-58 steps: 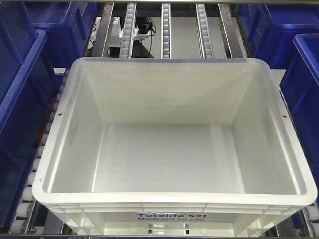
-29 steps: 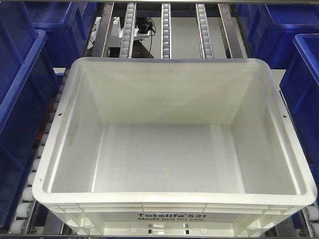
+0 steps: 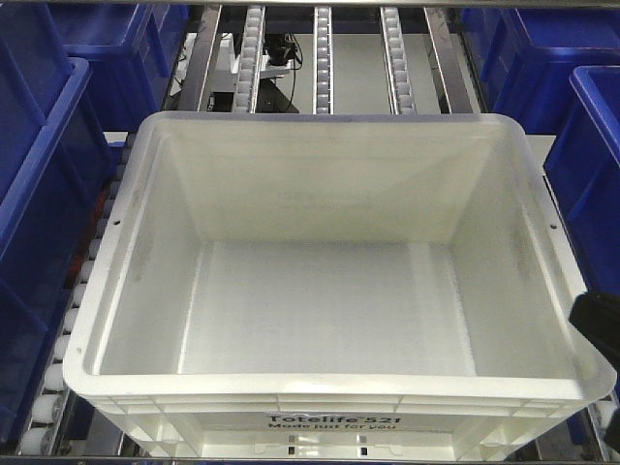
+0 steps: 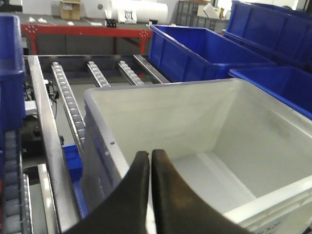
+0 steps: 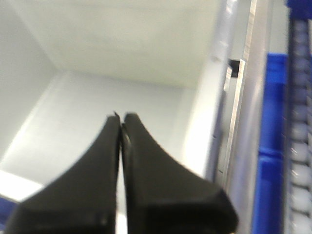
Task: Move bin from left to right shelf
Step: 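Lower both open grippers onto the tote's side rims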
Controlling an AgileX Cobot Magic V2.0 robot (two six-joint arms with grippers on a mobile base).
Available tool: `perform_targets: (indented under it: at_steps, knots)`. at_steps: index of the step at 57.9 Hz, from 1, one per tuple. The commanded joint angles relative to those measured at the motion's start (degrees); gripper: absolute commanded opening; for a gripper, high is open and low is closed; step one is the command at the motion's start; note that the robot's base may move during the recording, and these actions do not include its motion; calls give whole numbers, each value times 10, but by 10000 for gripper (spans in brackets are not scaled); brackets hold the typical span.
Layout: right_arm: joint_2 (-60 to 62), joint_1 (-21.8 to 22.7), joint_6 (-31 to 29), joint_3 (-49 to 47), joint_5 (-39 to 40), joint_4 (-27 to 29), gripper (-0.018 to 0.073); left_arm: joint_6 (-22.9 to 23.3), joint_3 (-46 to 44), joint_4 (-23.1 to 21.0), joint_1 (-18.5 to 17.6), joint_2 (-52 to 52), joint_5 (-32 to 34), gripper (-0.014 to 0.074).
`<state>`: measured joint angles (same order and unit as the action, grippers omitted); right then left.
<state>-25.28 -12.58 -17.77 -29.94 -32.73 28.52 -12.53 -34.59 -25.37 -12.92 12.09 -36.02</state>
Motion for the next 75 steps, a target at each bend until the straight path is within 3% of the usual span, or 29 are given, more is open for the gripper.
perform_targets:
  at_steps: [1, 8, 17, 33, 60, 69, 75]
  knots:
    - [-26, 0, -33, -26, 35, 35, -8, -26, -35, -34, -3, 50, 37, -6]
    - [-45, 0, -41, -38, 35, 45, -8, -68, -58, -63, -3, 109, 35, -6]
    - [-55, 0, -41, -50, 57, 51, -8, -82, -67, -91, -3, 174, 38, -6]
    - [-55, 0, -38, -49, 123, 65, -8, -83, -67, -95, -3, 264, 66, -6]
    - [-55, 0, -39, -49, 132, 65, -2, -82, -67, -95, -3, 275, 92, 0]
    - [-55, 0, -43, -49, 97, 57, 53, -82, -67, -95, -3, 275, 93, 41]
    - [-55, 0, -43, -49, 85, 48, 146, -84, -67, -95, -3, 275, 97, 94]
